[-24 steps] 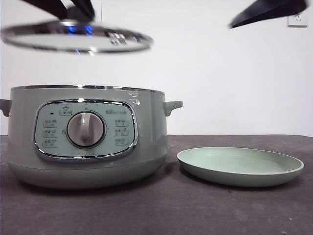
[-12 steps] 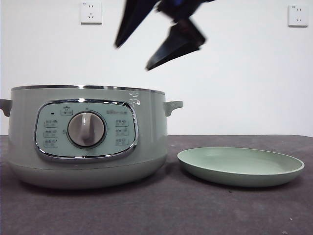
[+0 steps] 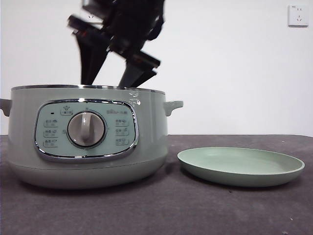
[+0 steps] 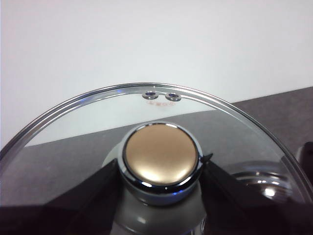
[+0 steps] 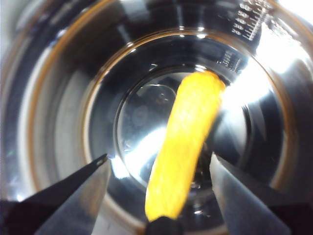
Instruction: Take the corn out from the steamer,put the corn on the plate,close the lid
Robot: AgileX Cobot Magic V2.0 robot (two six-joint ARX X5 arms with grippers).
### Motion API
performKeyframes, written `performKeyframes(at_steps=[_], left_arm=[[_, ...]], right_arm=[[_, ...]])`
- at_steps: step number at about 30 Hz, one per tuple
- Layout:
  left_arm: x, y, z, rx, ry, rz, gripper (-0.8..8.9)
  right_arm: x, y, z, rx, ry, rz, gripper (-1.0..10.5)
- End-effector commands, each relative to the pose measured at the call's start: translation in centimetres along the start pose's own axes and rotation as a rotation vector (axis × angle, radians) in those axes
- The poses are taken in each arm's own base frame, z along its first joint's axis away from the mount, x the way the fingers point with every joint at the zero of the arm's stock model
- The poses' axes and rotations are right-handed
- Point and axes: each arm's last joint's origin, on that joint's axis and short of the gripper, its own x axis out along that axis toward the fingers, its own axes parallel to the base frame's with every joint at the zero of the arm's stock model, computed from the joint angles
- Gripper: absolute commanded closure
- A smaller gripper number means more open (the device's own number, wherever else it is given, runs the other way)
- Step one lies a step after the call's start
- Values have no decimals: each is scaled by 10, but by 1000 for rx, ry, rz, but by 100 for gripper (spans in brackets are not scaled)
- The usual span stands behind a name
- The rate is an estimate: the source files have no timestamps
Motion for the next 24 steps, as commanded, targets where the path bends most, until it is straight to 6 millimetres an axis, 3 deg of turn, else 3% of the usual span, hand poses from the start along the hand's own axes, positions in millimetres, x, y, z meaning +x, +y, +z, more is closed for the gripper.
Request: performKeyframes(at_steps=[1, 7, 12, 14, 18, 22, 24], left_arm=[[-6, 3, 8, -13, -60, 9, 823], [-6, 3, 8, -13, -58, 9, 823], [-6, 3, 7, -9, -50, 8, 823], [-6, 3, 7, -7, -45, 8, 823], [-6, 3, 5, -1, -32, 7, 822], [-6, 3, 4, 7, -16, 6, 823], [-6, 3, 3, 9, -11, 4, 823]], right_arm=[[21, 3, -2, -19, 47, -8, 604], [49, 0, -8, -22, 110, -39, 662], [59, -4, -11, -15, 132, -41, 736], [59, -4, -11, -15, 133, -44, 768], [59, -3, -10, -19, 118, -44, 957], [53, -3, -7, -19, 100, -45, 959], [37, -5, -4, -15, 74, -51, 959]])
